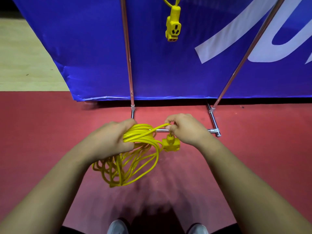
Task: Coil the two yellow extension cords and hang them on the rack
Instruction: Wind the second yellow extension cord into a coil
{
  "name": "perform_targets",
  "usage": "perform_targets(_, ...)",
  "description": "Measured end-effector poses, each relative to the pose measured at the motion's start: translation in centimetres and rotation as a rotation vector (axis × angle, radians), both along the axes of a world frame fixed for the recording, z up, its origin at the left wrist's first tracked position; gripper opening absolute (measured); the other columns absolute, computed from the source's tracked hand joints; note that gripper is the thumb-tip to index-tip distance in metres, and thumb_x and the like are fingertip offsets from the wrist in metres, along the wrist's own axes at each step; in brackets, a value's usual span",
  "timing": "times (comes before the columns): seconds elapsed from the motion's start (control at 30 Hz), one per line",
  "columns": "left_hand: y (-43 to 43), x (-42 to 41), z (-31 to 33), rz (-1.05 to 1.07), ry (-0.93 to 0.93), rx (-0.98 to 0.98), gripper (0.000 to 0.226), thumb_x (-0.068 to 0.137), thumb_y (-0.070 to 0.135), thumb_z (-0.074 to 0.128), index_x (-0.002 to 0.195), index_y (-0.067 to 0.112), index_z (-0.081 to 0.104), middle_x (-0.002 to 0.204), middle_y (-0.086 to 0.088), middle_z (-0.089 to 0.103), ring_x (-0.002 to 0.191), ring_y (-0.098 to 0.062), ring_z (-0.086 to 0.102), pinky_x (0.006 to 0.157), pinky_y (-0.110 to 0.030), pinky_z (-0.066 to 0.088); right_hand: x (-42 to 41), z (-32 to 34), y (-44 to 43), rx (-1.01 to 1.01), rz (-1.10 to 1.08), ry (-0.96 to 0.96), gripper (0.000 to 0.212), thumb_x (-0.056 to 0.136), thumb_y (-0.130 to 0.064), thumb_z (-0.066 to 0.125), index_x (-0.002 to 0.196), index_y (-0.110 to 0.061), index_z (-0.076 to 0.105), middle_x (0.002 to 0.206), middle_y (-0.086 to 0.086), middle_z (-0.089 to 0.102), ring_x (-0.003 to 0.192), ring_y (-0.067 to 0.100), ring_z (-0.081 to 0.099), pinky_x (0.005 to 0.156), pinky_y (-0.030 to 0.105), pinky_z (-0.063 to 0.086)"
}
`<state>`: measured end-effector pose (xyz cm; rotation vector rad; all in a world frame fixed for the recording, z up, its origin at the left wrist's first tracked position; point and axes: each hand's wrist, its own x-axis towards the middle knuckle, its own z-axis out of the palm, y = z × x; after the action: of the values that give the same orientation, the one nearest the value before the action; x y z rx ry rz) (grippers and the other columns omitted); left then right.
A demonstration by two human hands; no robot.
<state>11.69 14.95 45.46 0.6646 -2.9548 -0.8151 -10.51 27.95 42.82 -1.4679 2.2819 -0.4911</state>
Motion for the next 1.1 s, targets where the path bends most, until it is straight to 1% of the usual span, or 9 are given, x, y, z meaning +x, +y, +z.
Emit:
perform_targets(0.2, 0.7, -0.3, 0.2, -0.102, 0.076, 0.092, 0.029, 0.064, 0.034, 0.061, 0.091, 0.025, 0.056, 0.066, 0.005, 0.060, 0.056, -0.008, 0.052, 0.054, -0.028, 0.043, 2.0, 1.1, -0.7, -0.318, -0.286, -0.753, 0.021, 0.088, 0.000, 0.053, 0.080, -0.011, 0.070, 0.082, 0.021, 0.068, 0.079, 0.033, 0.068, 0.078, 0.041, 0.057)
perform_targets(0.37, 1.2, -0.6, -0.3, -0.155, 0.165, 0.085, 0.030, 0.065, 0.034, 0.060, 0.094, 0.025, 0.058, 0.079, 0.010, 0.059, 0.067, -0.004, 0.053, 0.061, -0.025, 0.043, 3.3, 2.5, -1.2, -0.356, -0.127, -0.782, 0.036, 0.081, 0.017, 0.049, 0.109, -0.004, 0.057, 0.089, 0.017, 0.071, 0.055, 0.019, 0.059, 0.053, 0.028, 0.050)
perform_targets(0.5, 0.5, -0.7, -1.0, -0.110, 0.214, 0.022, 0.049, 0.063, 0.041, 0.057, 0.110, 0.026, 0.060, 0.140, 0.008, 0.047, 0.125, 0.000, 0.047, 0.089, -0.020, 0.041, 3.4, 3.9, -1.2, -0.335, 0.034, -0.576, 0.025, 0.085, 0.007, 0.053, 0.097, -0.009, 0.067, 0.085, 0.007, 0.076, 0.056, 0.021, 0.056, 0.050, 0.030, 0.045)
perform_targets(0.6, 0.5, -0.7, -0.9, -0.060, 0.209, 0.022, 0.038, 0.062, 0.040, 0.056, 0.096, 0.024, 0.059, 0.097, 0.019, 0.065, 0.086, 0.008, 0.058, 0.069, -0.026, 0.045, 3.5, 4.4, -0.9, -0.342, 0.087, -0.610, 0.031, 0.083, 0.010, 0.051, 0.096, -0.010, 0.071, 0.085, 0.012, 0.075, 0.078, 0.032, 0.070, 0.068, 0.047, 0.055)
perform_targets(0.67, 0.8, -0.8, -0.7, -0.035, 0.203, 0.060, 0.032, 0.062, 0.039, 0.058, 0.089, 0.021, 0.056, 0.066, 0.010, 0.057, 0.060, -0.002, 0.052, 0.055, -0.029, 0.041, 3.8, 4.5, -0.9, -0.352, 0.078, -0.610, 0.025, 0.087, 0.007, 0.052, 0.098, -0.006, 0.070, 0.084, 0.014, 0.074, 0.075, 0.033, 0.067, 0.066, 0.047, 0.053)
perform_targets(0.8, 0.5, -1.1, -0.7, 0.119, 0.255, 0.087, 0.026, 0.062, 0.036, 0.060, 0.082, 0.020, 0.054, 0.058, 0.006, 0.053, 0.054, -0.003, 0.050, 0.050, -0.019, 0.036, 4.1, 3.6, -1.1, -0.530, -0.214, -0.694, 0.016, 0.096, -0.020, 0.054, 0.096, -0.012, 0.068, 0.079, 0.006, 0.069, 0.068, 0.006, 0.058, 0.061, 0.026, 0.046)
perform_targets(0.87, 0.0, -1.2, -0.9, 0.271, 0.270, 0.108, 0.024, 0.062, 0.035, 0.061, 0.078, 0.019, 0.054, 0.058, 0.004, 0.056, 0.053, -0.005, 0.051, 0.053, -0.023, 0.040, 4.0, 2.7, -1.0, -0.628, -0.418, -0.594, 0.013, 0.092, -0.014, 0.055, 0.082, -0.011, 0.063, 0.068, -0.001, 0.059, 0.058, 0.002, 0.051, 0.059, 0.022, 0.041)
perform_targets(1.0, -0.5, -1.6, -1.4, 0.468, 0.293, 0.154, 0.028, 0.063, 0.034, 0.070, 0.083, 0.017, 0.058, 0.064, 0.001, 0.067, 0.066, -0.022, 0.063, 0.064, -0.039, 0.049, 6.5, -0.2, -0.9, -0.268, -0.165, -0.694, 0.012, 0.082, -0.011, 0.061, 0.089, -0.002, 0.066, 0.074, 0.006, 0.059, 0.065, 0.015, 0.054, 0.060, 0.031, 0.043)
perform_targets(1.1, -0.1, -1.9, -1.2, 0.493, 0.300, 0.142, 0.035, 0.057, 0.039, 0.066, 0.083, 0.017, 0.058, 0.066, -0.003, 0.067, 0.068, -0.024, 0.062, 0.065, -0.041, 0.048, 8.6, -2.6, -1.2, -0.119, -0.021, -0.526, 0.060, 0.075, -0.037, 0.069, 0.129, -0.015, 0.056, 0.118, 0.003, 0.060, 0.104, 0.018, 0.058, 0.092, 0.032, 0.049)
